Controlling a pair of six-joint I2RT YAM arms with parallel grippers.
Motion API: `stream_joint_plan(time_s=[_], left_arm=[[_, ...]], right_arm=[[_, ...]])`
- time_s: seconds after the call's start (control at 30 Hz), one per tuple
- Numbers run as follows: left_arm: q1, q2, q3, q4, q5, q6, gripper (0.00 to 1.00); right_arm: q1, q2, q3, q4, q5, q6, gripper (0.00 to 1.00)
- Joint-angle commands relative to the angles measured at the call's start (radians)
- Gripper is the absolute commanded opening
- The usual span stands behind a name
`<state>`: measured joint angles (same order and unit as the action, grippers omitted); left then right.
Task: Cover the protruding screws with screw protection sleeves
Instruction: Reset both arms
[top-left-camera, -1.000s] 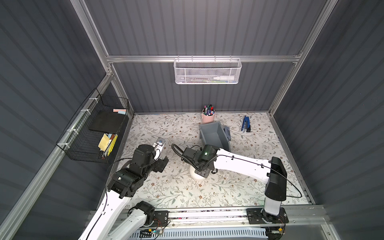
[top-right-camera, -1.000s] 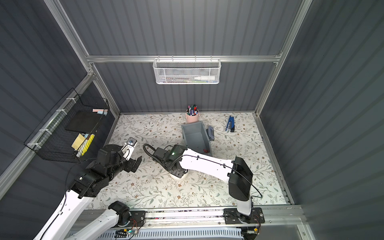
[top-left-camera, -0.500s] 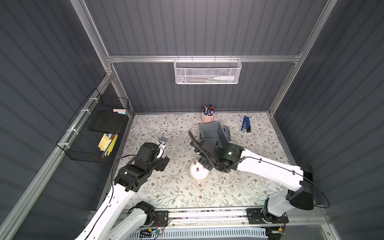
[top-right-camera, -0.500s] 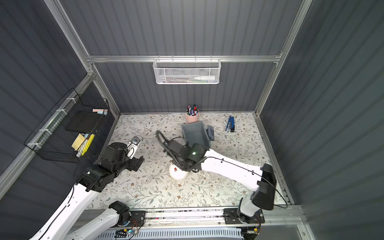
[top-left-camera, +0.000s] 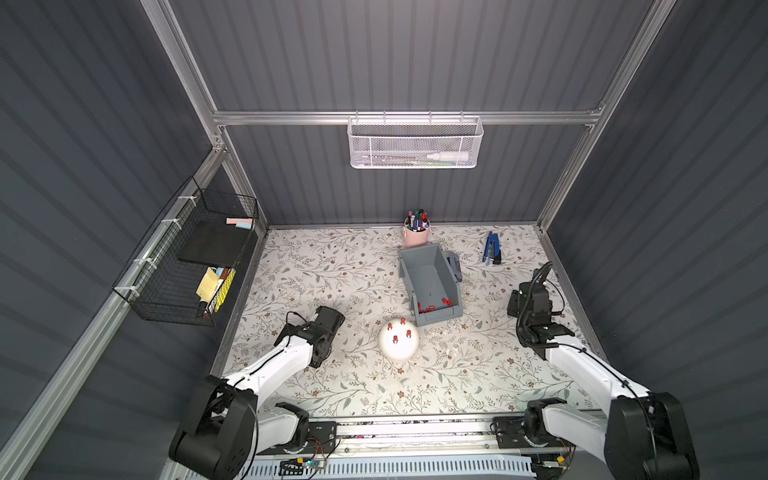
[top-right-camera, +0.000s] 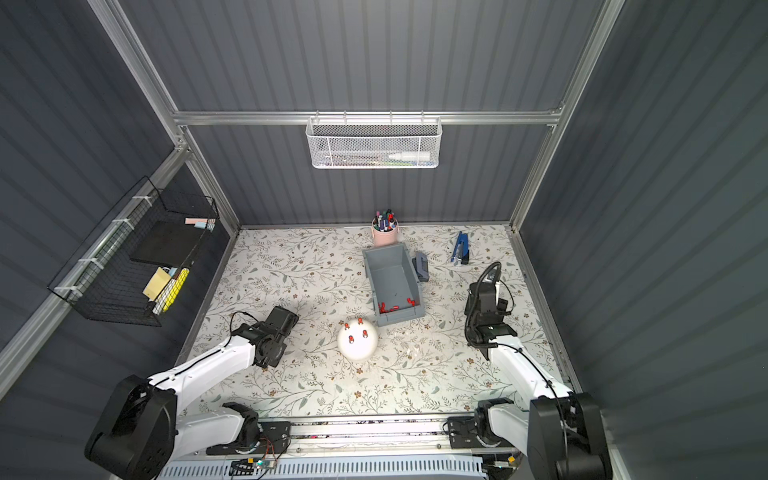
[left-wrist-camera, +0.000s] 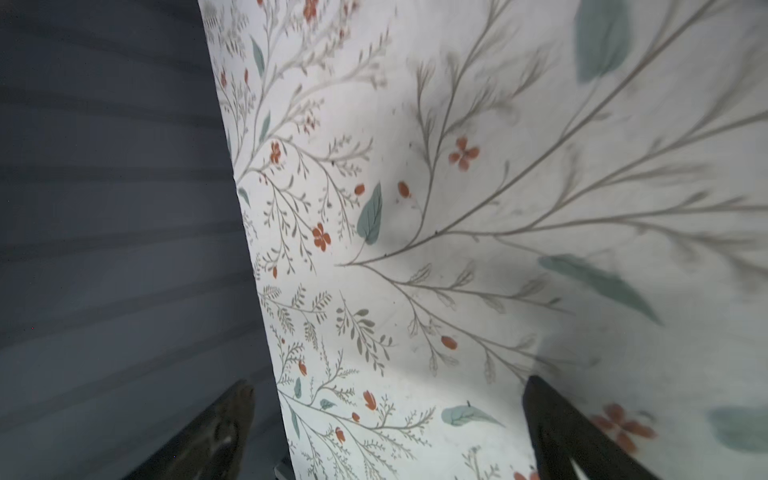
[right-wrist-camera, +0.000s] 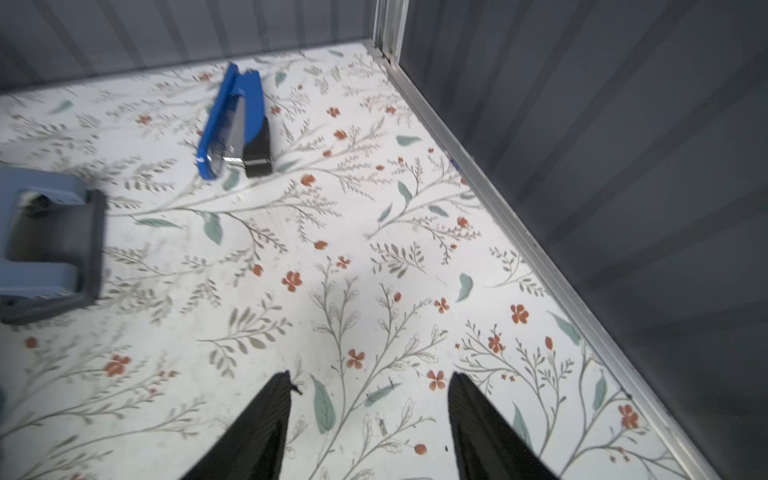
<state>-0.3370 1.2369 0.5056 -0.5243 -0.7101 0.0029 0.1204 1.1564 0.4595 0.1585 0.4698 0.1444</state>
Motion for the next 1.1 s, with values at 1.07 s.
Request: stream_joint_plan(time_s=[1.07], left_arm=[[0.288,0.271,-0.19,0.664,0.486,-0.032,1.0]], right_arm=[[-0.133,0.364,-0.014,0.582,-0.452,-0.115,0.99]])
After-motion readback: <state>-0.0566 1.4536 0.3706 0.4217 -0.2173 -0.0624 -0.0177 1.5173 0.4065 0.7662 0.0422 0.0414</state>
